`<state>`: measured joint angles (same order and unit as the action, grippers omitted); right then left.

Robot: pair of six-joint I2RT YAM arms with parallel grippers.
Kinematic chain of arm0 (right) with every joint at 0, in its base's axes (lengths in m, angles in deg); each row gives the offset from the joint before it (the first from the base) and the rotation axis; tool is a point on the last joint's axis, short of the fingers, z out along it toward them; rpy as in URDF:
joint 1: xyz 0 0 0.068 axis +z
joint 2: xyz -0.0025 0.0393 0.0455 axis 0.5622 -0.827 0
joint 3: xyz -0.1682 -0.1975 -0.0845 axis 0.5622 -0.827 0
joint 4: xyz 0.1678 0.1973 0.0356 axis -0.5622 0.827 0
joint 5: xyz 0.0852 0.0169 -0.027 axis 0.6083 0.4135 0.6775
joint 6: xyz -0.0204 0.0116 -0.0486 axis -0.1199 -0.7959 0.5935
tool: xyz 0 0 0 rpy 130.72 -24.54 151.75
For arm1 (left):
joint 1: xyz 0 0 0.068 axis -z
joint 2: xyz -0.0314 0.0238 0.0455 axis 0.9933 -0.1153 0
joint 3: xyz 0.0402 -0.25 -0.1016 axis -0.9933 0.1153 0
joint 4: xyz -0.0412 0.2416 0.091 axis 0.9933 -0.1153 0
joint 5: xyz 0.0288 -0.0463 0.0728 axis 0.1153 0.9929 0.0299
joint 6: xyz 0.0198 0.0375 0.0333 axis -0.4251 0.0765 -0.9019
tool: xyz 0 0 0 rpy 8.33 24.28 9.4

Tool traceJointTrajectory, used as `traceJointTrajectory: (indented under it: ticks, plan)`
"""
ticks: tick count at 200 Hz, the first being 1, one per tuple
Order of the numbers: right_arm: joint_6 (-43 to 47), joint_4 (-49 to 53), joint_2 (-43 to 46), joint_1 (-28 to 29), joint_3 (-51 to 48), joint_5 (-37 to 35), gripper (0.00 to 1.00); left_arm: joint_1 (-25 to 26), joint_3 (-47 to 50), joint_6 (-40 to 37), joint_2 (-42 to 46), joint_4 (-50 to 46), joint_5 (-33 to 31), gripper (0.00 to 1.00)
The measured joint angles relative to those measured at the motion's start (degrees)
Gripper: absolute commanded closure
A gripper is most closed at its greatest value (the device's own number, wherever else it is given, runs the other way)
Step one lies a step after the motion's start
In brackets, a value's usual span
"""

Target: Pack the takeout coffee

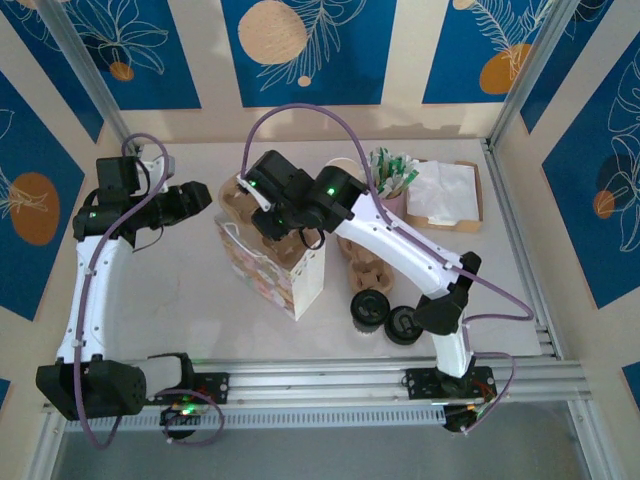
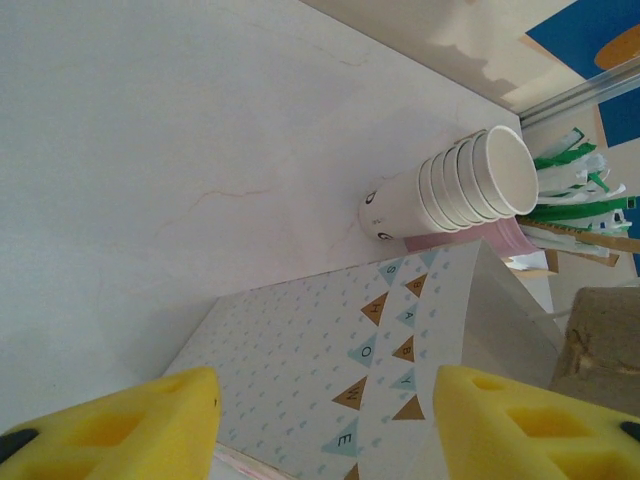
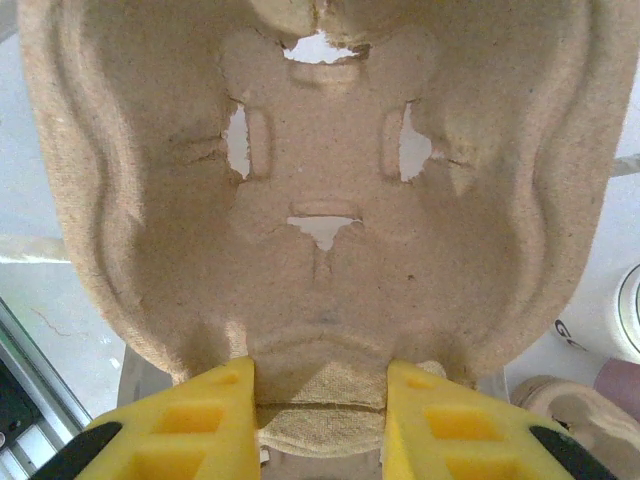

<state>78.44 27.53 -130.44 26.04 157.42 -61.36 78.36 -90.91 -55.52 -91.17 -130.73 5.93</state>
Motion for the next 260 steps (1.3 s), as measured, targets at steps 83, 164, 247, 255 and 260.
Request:
traceJointTrajectory:
  ticks: [83, 164, 247, 255, 260]
  plan:
    - [-0.81, 2.95, -1.84, 0.00, 0.02, 0.07, 0.70, 0.39, 1.70, -0.04, 0.61, 0.55, 1.53, 0.39]
    - [-1.31, 4.33, -1.81, 0.00, 0.02, 0.13, 0.70, 2.69, 4.20, -1.57, 1.20, 0.35, 3.96, 0.39]
    - [-2.14, 5.07, -1.81, 0.00, 0.02, 0.26, 0.70, 2.80, 5.99, -1.51, 2.89, 0.50, 6.29, 0.39]
    - [-2.14, 5.11, -1.81, 0.00, 0.02, 0.26, 0.70, 2.80, 6.03, -1.51, 2.95, 0.52, 6.51, 0.39]
    - [-2.14, 5.16, -1.81, 0.00, 0.02, 0.26, 0.70, 2.80, 6.08, -1.51, 3.04, 0.55, 6.62, 0.39]
